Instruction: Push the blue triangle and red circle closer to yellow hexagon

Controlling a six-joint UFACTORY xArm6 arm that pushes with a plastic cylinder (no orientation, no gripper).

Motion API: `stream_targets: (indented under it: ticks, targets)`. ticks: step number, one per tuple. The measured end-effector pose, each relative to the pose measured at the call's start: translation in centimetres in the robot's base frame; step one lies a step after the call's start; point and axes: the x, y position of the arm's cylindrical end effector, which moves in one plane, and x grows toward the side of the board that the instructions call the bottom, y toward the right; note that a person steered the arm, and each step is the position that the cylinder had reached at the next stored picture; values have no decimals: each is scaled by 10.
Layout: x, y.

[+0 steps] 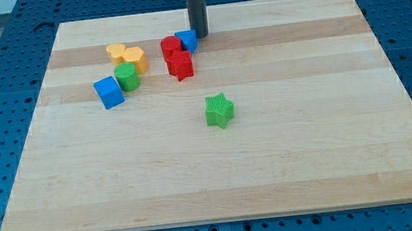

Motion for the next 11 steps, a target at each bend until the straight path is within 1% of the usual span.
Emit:
stream_targets:
  ticks: [2, 3, 4, 8, 9, 11]
  targets:
    - [-1, 55]
    - [2, 64]
    - [8, 54]
    - [10, -40]
    - [11, -39]
    - [20, 24]
